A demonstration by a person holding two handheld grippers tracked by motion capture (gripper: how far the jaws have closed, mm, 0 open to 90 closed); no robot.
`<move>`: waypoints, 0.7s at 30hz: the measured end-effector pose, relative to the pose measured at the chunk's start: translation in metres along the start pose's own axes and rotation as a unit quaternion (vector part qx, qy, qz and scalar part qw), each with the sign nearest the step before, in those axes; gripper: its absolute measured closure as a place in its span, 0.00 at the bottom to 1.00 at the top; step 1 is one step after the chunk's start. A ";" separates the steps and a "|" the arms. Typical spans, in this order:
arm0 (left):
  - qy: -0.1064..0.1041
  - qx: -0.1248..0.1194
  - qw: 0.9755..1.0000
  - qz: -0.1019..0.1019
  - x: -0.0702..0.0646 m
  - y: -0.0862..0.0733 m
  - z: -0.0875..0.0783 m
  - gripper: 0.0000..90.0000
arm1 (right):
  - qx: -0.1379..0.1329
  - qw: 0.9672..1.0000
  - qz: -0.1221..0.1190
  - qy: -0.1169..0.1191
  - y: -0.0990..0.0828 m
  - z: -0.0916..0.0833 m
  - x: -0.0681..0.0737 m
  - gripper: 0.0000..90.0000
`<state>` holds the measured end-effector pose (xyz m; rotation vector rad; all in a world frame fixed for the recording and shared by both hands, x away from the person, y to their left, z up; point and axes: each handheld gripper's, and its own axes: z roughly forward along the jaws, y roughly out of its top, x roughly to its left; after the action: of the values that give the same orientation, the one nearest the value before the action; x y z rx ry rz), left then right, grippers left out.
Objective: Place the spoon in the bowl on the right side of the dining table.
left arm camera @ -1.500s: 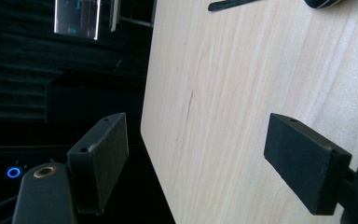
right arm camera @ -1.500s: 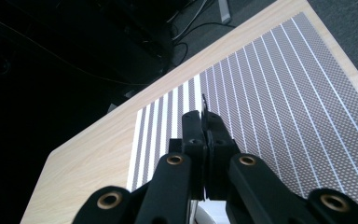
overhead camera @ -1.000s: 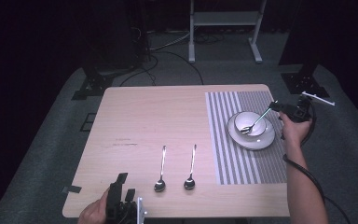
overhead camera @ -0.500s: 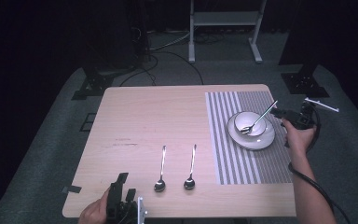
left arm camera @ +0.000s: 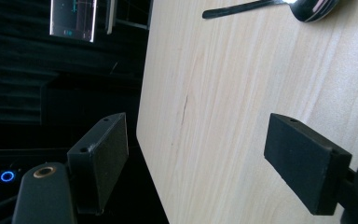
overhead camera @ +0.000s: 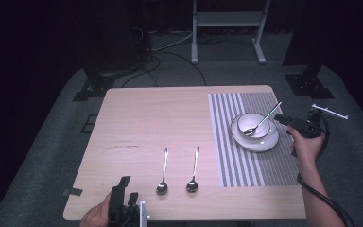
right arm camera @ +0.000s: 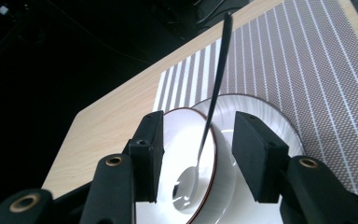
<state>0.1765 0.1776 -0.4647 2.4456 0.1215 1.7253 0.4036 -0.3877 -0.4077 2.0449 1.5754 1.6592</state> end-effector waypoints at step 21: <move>0.005 0.002 1.000 0.001 0.000 -0.002 -0.001 0.23 | 0.036 0.999 -0.030 0.024 -0.040 -0.019 0.011 0.53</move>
<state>0.1757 0.1793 -0.4648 2.4397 0.1240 1.7402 0.3623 -0.3703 -0.4164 1.9826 1.7191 1.6673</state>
